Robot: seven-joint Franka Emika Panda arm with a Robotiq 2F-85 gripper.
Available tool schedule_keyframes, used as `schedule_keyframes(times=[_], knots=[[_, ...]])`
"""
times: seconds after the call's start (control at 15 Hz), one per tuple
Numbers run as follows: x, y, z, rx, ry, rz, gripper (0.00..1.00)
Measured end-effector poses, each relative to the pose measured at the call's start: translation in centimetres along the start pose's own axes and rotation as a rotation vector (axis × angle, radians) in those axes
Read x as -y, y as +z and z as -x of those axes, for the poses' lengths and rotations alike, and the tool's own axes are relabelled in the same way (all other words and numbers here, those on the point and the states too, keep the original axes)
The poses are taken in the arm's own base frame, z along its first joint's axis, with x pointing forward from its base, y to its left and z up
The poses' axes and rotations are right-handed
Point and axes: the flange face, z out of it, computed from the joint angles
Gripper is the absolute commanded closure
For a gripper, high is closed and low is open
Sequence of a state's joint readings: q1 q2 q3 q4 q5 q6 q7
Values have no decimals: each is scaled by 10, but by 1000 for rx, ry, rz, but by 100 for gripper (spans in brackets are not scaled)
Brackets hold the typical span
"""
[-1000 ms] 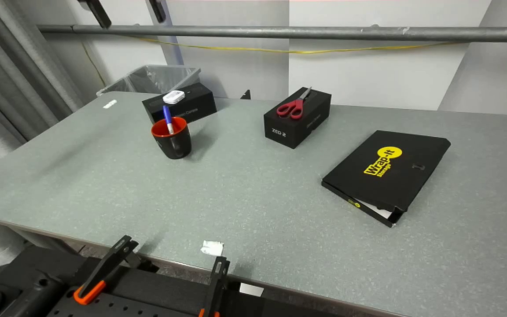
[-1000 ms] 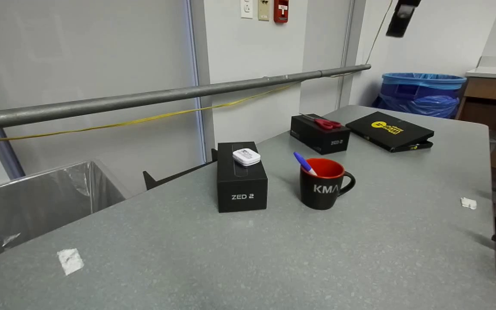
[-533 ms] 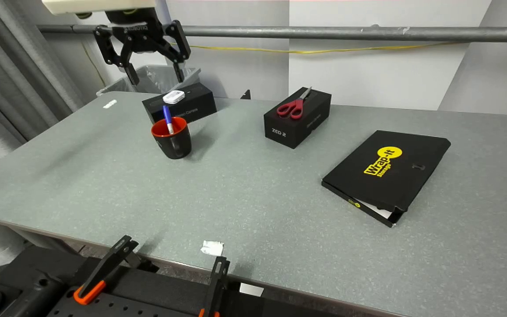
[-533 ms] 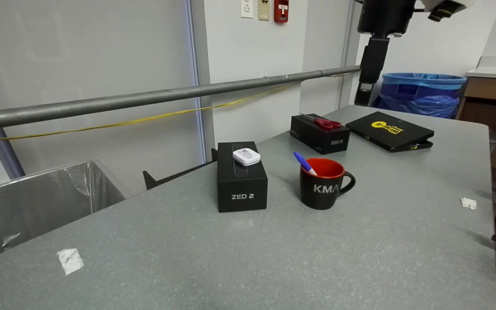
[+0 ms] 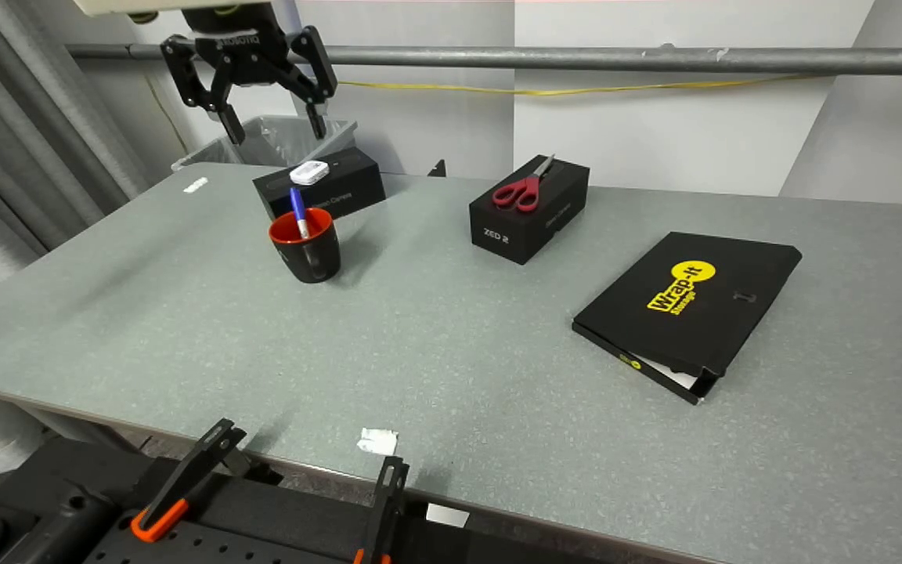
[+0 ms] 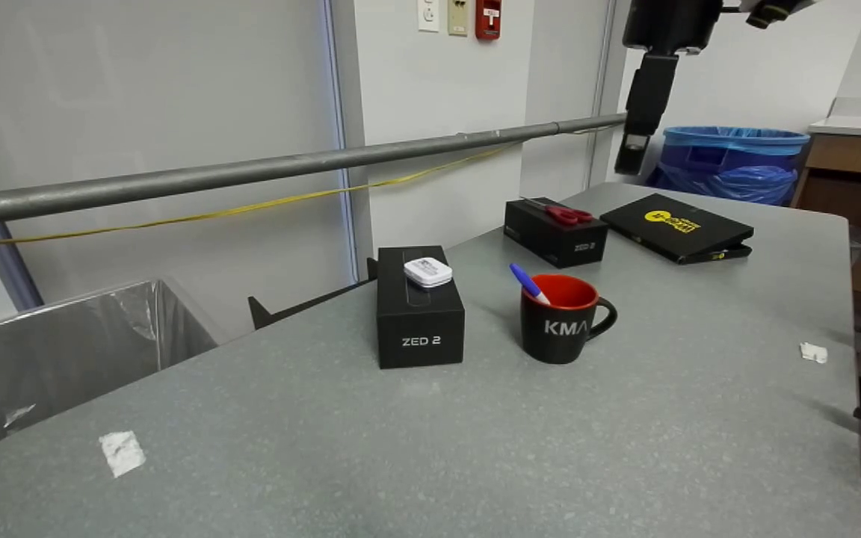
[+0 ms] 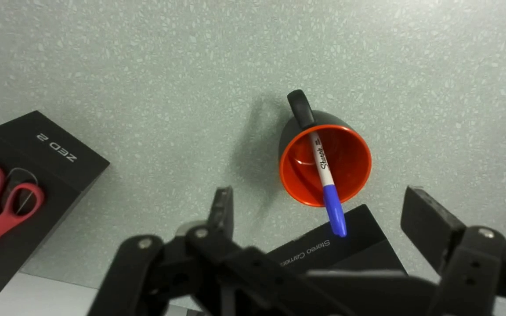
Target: Take the marker from the black cup and put it on the table
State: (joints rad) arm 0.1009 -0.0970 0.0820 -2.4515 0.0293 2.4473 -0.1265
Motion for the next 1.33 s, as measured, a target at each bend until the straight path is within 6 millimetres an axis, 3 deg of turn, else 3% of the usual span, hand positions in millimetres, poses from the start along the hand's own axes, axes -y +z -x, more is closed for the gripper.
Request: schedule_keyframes(times=[0.13,1.13,1.2,1.27,1.33], knots=[[3,9,-3,15,-5,-4,0],[51,128,-78,7,-82,-8,0],[52,132,-81,1,-85,-9,2],[54,134,-82,-3,-88,-10,26],[55,136,-84,-7,-90,-11,27]])
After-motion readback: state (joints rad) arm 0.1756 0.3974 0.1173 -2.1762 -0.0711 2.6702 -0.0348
